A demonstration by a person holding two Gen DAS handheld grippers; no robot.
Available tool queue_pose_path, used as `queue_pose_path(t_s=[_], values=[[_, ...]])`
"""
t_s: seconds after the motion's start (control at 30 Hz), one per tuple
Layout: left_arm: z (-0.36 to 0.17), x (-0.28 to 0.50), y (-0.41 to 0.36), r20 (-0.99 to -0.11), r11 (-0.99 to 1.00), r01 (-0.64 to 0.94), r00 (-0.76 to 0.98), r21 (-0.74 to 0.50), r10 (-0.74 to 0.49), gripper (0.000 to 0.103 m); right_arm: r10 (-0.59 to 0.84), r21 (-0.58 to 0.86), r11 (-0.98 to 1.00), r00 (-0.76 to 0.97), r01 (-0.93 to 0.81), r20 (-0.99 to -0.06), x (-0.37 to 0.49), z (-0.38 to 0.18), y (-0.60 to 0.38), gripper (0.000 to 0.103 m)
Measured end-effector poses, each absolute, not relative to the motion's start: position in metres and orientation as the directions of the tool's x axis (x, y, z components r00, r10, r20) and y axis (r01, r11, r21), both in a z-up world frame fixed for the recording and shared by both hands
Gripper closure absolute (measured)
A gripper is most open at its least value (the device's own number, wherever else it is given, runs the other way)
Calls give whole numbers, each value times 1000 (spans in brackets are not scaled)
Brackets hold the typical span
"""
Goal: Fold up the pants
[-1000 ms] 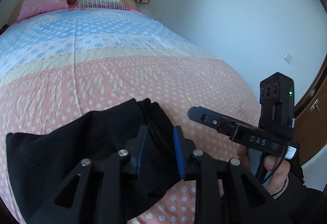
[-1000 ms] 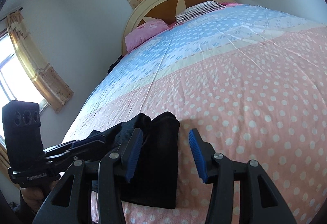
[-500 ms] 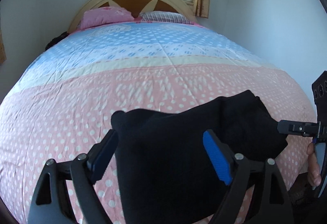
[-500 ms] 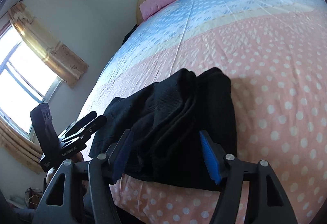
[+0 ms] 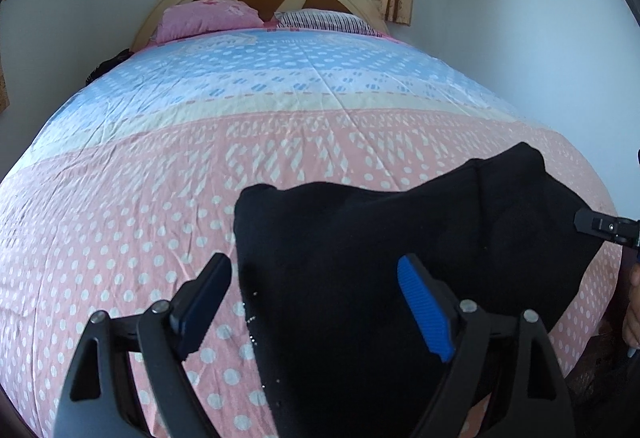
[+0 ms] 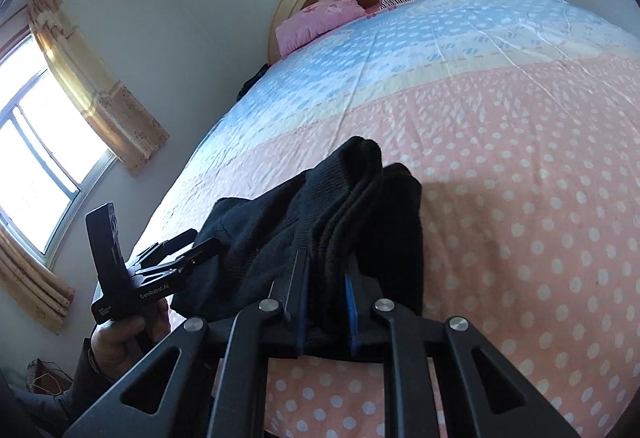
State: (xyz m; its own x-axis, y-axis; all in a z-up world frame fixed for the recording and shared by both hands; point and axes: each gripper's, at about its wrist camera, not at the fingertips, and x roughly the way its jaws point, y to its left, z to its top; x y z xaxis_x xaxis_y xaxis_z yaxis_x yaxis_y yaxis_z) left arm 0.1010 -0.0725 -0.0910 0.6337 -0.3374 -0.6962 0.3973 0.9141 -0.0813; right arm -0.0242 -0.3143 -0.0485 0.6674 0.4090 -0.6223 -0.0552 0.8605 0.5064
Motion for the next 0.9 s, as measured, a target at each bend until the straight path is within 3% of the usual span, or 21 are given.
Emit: queue_pose_path(t_s=[0.13, 0.23, 0.33, 0.4, 0.53, 0.63, 0.77, 0.9], values=[[-106, 106, -80, -731, 915, 399, 608, -57, -310, 14, 404, 524, 852, 623, 11, -670, -20, -79, -328, 86], [-106, 106, -76, -727, 915, 399, 608, -65, -317, 14, 392, 527, 850, 641, 22, -660, -22, -75, -336, 79], [-94, 105, -67, -709, 923, 378, 633, -66, -310, 14, 272, 423, 905, 695, 51, -666, -28, -55, -335, 68], [-84, 107, -60, -686, 928, 366, 658, -70, -311, 13, 242, 394, 918, 732, 38, -636, -28, -40, -332, 66], [-77, 123, -53, -672, 945, 326, 691, -39, -266, 9, 323, 402, 911, 765, -92, -557, -8, -15, -308, 55], [-84, 139, -54, -688, 954, 300, 690, -11, -225, 9, 418, 447, 877, 734, -173, -535, 18, -17, -290, 54], [-100, 156, -55, -729, 958, 286, 652, -15, -206, 8, 310, 424, 905, 696, -9, -648, 44, -49, -299, 54], [-113, 160, -56, -735, 959, 283, 646, -23, -208, 4, 362, 513, 858, 700, 7, -615, 40, -69, -322, 54]])
